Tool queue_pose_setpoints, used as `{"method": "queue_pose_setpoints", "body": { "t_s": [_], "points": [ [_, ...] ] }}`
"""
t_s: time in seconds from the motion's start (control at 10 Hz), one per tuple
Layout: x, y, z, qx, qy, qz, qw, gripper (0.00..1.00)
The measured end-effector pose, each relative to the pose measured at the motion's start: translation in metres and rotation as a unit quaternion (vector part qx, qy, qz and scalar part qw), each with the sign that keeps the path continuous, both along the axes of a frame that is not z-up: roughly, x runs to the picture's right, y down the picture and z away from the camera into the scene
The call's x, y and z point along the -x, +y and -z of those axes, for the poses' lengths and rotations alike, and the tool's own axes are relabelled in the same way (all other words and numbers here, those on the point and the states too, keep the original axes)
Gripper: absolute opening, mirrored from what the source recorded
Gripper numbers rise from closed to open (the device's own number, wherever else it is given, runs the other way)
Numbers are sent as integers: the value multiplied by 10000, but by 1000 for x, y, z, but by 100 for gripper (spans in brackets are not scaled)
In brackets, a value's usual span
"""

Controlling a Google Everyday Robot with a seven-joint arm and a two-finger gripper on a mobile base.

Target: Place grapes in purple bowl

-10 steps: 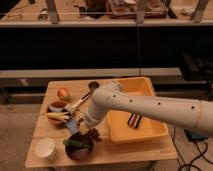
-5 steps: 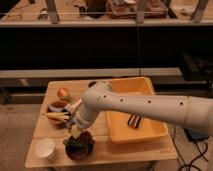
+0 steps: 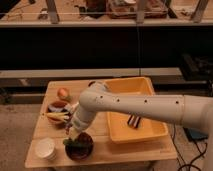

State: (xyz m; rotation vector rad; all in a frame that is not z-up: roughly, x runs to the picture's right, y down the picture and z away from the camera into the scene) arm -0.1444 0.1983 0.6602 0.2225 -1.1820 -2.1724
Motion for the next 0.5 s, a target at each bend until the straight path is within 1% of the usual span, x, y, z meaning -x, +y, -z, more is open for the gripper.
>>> {"method": "queue_pose_setpoints", "body": {
  "t_s": [0.1,0.5],
  "points": [
    [1,1,1,17,-52,35,10000,80],
    [3,2,2,40,-92,90,9999,80]
  ]
}}
